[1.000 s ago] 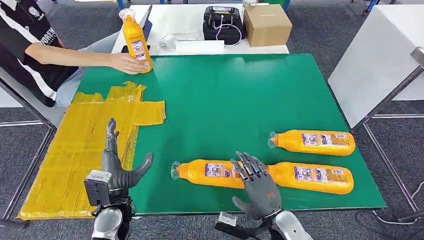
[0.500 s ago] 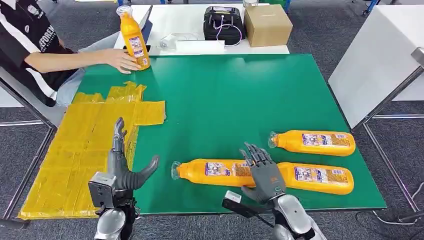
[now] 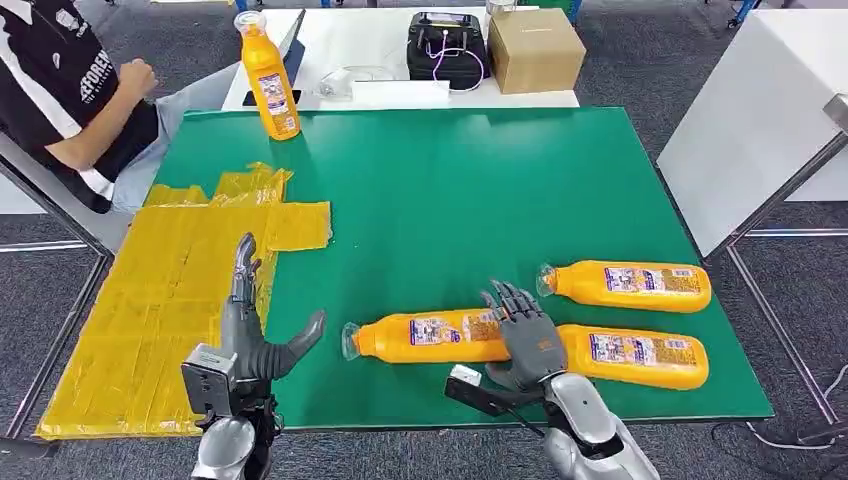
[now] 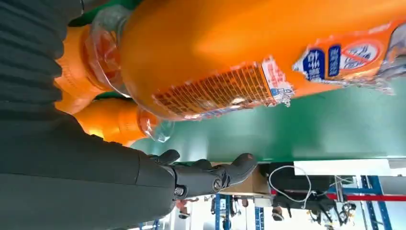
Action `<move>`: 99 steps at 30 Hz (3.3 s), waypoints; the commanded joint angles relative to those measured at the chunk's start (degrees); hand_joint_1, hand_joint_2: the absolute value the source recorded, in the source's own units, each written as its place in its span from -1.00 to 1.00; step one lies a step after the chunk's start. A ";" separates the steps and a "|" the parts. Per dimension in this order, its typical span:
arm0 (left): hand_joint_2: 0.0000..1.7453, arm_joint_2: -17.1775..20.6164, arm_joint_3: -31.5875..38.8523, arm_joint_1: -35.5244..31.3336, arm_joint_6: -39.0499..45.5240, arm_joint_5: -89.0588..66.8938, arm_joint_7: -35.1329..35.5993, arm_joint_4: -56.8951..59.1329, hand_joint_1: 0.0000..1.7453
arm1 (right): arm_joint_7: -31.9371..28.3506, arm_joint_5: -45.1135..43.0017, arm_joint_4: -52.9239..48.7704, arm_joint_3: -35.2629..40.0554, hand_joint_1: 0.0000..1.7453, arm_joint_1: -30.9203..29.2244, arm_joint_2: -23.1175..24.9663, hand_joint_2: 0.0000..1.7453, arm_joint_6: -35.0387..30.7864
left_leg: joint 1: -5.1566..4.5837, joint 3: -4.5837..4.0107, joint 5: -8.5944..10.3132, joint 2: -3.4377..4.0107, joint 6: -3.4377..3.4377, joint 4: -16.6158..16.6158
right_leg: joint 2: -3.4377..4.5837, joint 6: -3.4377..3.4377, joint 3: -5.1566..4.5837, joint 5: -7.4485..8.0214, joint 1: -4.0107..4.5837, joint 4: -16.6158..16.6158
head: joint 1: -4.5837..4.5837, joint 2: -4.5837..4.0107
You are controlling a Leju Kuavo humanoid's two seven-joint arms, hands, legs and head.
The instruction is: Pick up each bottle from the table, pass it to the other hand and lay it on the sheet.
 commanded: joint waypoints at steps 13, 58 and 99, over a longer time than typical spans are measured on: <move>1.00 0.30 -3.65 -6.85 -1.09 3.30 -0.26 9.39 -1.00 | -3.75 0.49 33.72 16.44 -1.00 -24.37 5.66 1.00 5.43 | 0.04 0.48 -0.04 0.35 -0.06 -0.07 | 0.24 -0.07 0.39 0.06 0.06 -0.13 | 0.02 0.00; 1.00 -0.63 -4.42 -2.00 -1.80 5.57 2.95 3.41 -1.00 | 2.24 -5.29 13.51 5.41 1.00 -12.26 11.09 1.00 -12.66 | 0.07 0.46 0.03 0.05 -0.10 -0.03 | -0.01 -0.18 0.43 0.06 0.08 -0.08 | 0.02 0.00; 1.00 3.43 -14.61 -2.56 -13.25 4.92 7.24 2.93 -1.00 | -24.02 -41.49 4.84 -3.18 1.00 1.07 18.89 1.00 3.71 | 0.02 0.13 0.01 0.10 -0.09 -0.06 | 0.05 -0.16 0.09 0.04 0.05 -0.06 | 0.00 0.00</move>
